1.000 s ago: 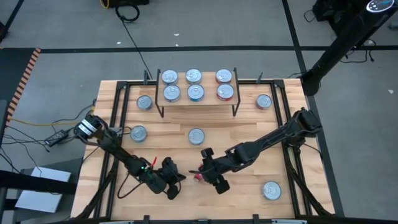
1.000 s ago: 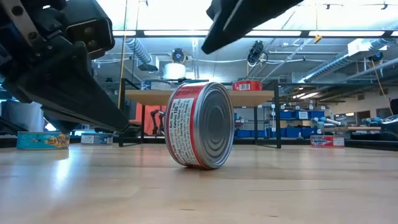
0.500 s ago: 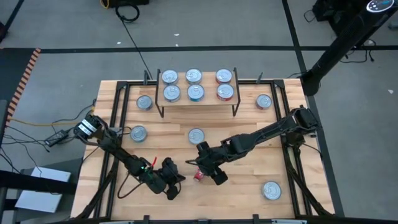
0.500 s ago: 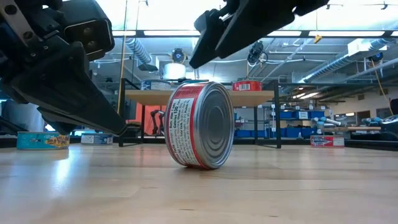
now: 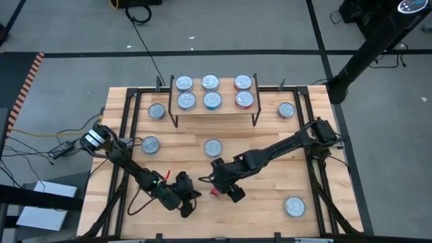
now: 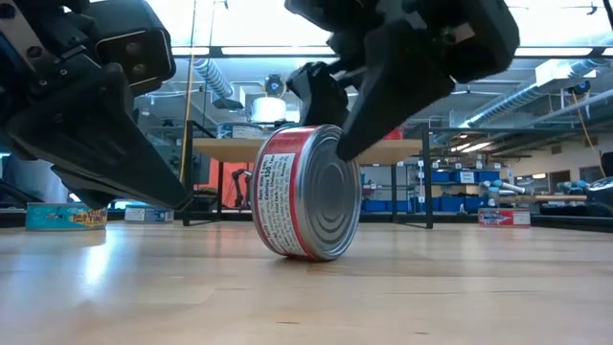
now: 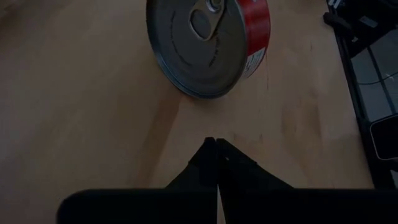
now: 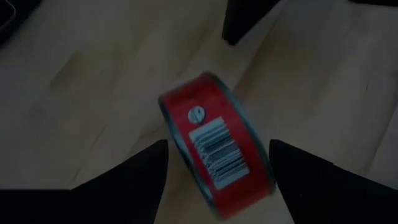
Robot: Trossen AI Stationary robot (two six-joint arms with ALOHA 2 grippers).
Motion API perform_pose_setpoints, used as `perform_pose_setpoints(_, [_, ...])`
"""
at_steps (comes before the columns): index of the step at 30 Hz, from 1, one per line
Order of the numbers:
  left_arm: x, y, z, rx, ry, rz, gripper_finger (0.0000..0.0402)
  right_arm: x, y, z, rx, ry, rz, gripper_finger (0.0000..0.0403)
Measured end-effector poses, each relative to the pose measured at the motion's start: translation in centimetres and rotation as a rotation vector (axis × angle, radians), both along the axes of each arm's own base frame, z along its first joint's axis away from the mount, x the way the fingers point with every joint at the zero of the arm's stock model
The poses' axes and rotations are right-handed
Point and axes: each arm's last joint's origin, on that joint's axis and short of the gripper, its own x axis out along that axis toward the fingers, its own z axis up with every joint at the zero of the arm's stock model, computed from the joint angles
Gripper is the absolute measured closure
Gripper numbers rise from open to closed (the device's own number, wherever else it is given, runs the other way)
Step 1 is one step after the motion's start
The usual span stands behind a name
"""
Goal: Stack canned seafood by type on shelf
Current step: Stack the red tuna can on top of the other red tuna can on the shelf
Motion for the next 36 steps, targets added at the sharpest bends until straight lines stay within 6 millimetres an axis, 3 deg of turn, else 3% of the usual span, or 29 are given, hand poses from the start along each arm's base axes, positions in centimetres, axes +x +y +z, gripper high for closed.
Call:
perform_pose_setpoints(12, [0.0, 0.0, 0.0, -0.001, -0.001, -0.001, 0.0398, 0.0, 0.2, -0.1, 0.046, 0.019, 0.0, 0.0215])
perform_pose_setpoints(16, [0.1, -0.1, 0.1, -0.021, -0.005, -0.015, 0.0398, -0.2, 0.2, 0.8, 0.057, 0.023, -0.022, 0.0252])
perform_pose_setpoints(26, [1.1, 1.9, 3.6, -0.099, -0.103, 0.022, 0.0398, -1.7, -0.3, 9.9, -0.101, -0.066, -0.216, 0.0252])
perform_pose_setpoints(31, [2.1, 4.3, 5.7, -0.082, -0.188, 0.066, 0.0398, -3.7, -2.4, 14.9, -0.286, -0.135, -0.37, 0.0252])
perform_pose_setpoints(36, [3.1, 6.7, 7.4, -0.096, -0.258, 0.068, 0.0398, -5.9, -5.7, 18.3, -0.506, -0.207, -0.508, 0.0252])
